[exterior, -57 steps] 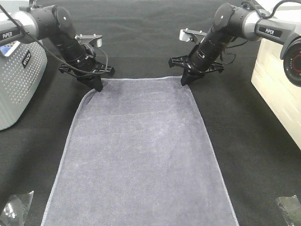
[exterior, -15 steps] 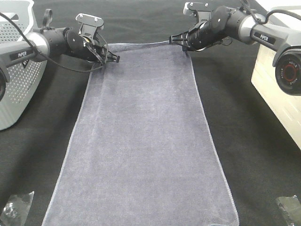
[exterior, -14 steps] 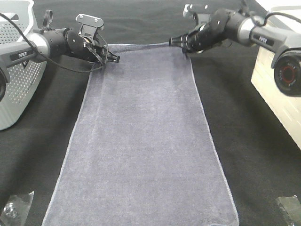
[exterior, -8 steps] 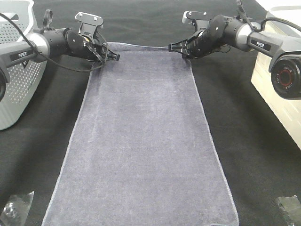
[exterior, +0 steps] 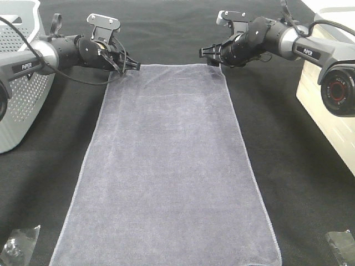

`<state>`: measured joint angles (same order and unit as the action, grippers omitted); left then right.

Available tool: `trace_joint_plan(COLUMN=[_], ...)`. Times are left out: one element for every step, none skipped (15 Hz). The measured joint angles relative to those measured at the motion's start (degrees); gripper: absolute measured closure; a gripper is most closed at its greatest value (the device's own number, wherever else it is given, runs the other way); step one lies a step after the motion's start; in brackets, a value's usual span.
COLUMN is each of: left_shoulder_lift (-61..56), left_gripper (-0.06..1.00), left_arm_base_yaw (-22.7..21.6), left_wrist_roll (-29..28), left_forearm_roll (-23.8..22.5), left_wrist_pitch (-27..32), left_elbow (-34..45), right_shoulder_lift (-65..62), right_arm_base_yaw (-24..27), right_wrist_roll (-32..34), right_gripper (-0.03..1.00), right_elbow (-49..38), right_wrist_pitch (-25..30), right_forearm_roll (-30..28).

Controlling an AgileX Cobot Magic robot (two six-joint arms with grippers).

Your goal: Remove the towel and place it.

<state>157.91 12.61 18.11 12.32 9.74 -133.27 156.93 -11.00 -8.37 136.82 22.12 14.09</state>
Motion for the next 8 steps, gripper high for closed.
trace_joint_plan(left_shoulder_lift=[0.0, 0.0, 0.0, 0.0, -0.4, -1.3, -2.7, -4.9], left_gripper=[0.40, 0.35, 0.26, 0.21, 0.16, 0.13, 0.12, 0.12], left_arm_base_yaw=[0.0, 0.0, 0.0, 0.0, 0.0, 0.0, 0.0, 0.0], left_wrist_roll=[0.0, 0.0, 0.0, 0.0, 0.0, 0.0, 0.0, 0.0], left_forearm_roll=[0.1, 0.1, 0.1, 0.1, 0.1, 0.1, 0.1, 0.1], left_wrist_pitch=[-0.4, -0.5, -0.5, -0.2, 1.6, 4.2, 7.7, 11.7], left_elbow=[0.0, 0.0, 0.0, 0.0, 0.0, 0.0, 0.0, 0.0], right_shoulder_lift=[0.0, 0.0, 0.0, -0.1, -0.5, -1.4, -2.8, -4.8], right_arm_base_yaw=[0.0, 0.0, 0.0, 0.0, 0.0, 0.0, 0.0, 0.0], right_wrist_roll=[0.0, 0.0, 0.0, 0.0, 0.0, 0.0, 0.0, 0.2], right_gripper=[0.35, 0.34, 0.33, 0.33, 0.32, 0.30, 0.28, 0.27], right_elbow=[0.0, 0.0, 0.0, 0.0, 0.0, 0.0, -0.1, -0.1], right_wrist_pitch=[0.0, 0.0, 0.4, 1.5, 3.3, 5.8, 8.8, 12.1], right_forearm_roll=[0.2, 0.3, 0.3, 0.3, 0.3, 0.3, 0.3, 0.3])
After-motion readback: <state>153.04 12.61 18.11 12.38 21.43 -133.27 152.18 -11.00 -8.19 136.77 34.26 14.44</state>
